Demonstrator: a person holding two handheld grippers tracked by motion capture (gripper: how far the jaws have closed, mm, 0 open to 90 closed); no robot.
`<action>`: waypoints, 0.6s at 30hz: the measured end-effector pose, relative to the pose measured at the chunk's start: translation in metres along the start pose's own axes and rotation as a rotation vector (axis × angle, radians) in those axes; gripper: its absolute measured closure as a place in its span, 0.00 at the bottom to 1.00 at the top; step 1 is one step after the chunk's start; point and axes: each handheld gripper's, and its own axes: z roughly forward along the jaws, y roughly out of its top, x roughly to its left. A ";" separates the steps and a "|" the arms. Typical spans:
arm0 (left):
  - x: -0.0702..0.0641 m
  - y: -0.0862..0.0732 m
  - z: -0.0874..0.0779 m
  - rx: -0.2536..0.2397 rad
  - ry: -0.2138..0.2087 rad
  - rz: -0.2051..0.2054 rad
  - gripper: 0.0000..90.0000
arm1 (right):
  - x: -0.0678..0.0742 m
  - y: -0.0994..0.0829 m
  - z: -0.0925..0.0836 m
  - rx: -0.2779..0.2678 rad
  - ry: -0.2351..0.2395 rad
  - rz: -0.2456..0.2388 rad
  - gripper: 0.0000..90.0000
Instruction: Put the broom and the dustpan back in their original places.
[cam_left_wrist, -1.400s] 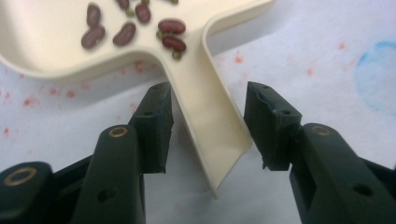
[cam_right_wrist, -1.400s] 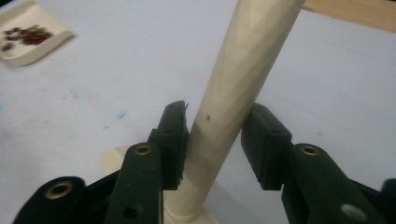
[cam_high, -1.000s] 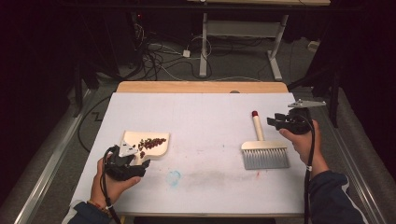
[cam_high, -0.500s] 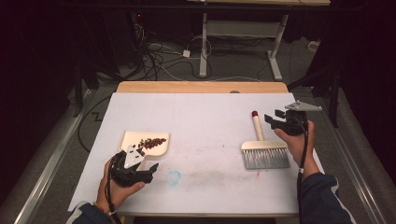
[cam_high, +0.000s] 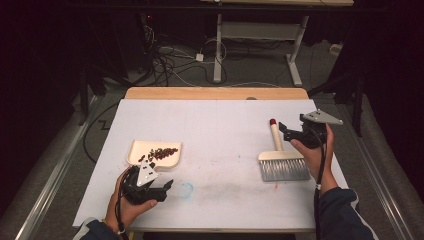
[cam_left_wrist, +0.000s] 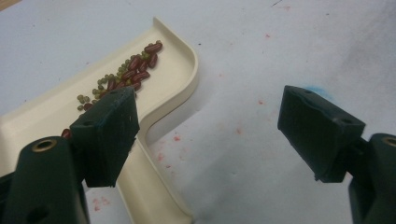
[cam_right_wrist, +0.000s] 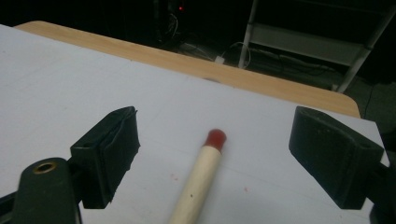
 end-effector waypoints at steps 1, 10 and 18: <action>0.000 0.000 0.000 0.000 0.000 0.004 0.22 | 0.002 0.000 0.000 -0.007 0.011 0.000 0.19; -0.005 0.001 0.001 -0.002 0.025 0.033 0.22 | 0.014 0.005 -0.013 -0.044 0.046 -0.042 0.20; -0.007 0.001 0.001 0.002 0.016 0.039 0.21 | 0.025 0.009 -0.024 -0.063 0.069 -0.069 0.21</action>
